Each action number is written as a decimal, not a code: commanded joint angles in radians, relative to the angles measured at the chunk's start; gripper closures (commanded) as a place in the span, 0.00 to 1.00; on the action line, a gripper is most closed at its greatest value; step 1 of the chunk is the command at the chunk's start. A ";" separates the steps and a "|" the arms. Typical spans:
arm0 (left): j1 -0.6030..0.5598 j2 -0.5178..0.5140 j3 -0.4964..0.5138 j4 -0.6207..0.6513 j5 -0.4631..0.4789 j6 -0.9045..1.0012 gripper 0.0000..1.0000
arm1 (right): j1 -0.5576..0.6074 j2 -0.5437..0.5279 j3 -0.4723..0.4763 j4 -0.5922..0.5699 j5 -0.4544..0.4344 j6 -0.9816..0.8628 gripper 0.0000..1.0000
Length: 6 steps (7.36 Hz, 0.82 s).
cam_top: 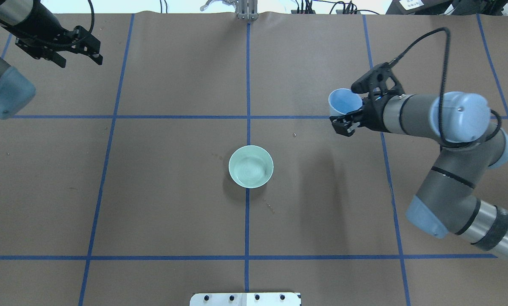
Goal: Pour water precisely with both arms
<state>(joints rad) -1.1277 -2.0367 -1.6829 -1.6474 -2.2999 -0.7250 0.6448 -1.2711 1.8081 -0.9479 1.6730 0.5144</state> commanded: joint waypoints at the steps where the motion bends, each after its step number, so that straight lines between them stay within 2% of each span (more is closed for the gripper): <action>1: -0.043 0.015 0.047 -0.002 -0.009 0.082 0.00 | -0.144 0.140 0.062 -0.318 -0.070 -0.008 0.76; 3: -0.072 0.015 0.122 -0.002 -0.009 0.195 0.00 | -0.210 0.225 0.073 -0.528 -0.098 -0.017 0.77; 4: -0.083 0.015 0.146 -0.002 -0.009 0.226 0.00 | -0.235 0.234 0.073 -0.590 -0.110 -0.033 0.78; 6: -0.081 0.016 0.149 0.000 -0.009 0.226 0.00 | -0.260 0.304 0.071 -0.750 -0.147 -0.086 0.78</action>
<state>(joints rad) -1.2072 -2.0213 -1.5395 -1.6480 -2.3086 -0.5047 0.4005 -1.0047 1.8799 -1.6056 1.5412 0.4587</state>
